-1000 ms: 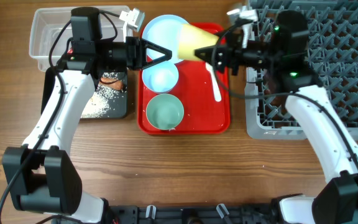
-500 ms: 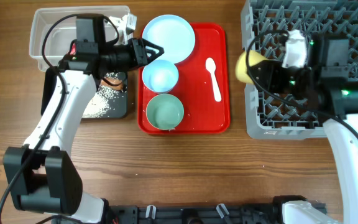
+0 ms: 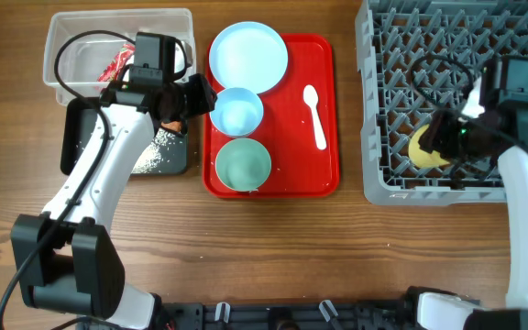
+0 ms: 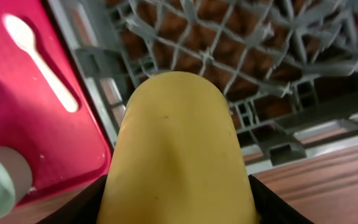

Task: Sort waste into correct bins and load items into the dishwasher rack
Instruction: 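Carry the yellow cup right and release it into the grey rack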

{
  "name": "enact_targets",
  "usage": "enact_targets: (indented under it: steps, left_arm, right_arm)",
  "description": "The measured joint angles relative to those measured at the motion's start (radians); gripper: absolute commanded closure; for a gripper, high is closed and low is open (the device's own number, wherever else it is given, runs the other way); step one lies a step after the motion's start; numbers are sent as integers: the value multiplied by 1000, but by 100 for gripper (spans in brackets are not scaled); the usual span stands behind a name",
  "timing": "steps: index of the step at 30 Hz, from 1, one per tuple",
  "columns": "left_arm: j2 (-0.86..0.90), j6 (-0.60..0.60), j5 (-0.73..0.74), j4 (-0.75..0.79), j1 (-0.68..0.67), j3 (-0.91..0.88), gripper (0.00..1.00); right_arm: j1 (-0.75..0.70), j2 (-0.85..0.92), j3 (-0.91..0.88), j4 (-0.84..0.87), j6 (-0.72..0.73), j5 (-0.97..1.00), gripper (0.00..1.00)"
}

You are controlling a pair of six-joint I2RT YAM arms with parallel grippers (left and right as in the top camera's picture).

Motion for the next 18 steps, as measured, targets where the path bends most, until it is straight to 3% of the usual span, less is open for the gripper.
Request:
enact_targets:
  steps: [8,14,16,18]
  left_arm:
    - [0,0,-21,-7,0,0,59]
    - [0,3,-21,-14,0,0,55]
    - [0,3,-21,-14,0,0,55]
    - [0,3,-21,-16,0,0,55]
  right_arm:
    - [-4,182,0,-23,-41,-53,62]
    - [-4,221,0,-28,-53,-59,61]
    - [-4,236,0,-23,-60,-59,51]
    - [-4,256,0,-16,-60,-59,35]
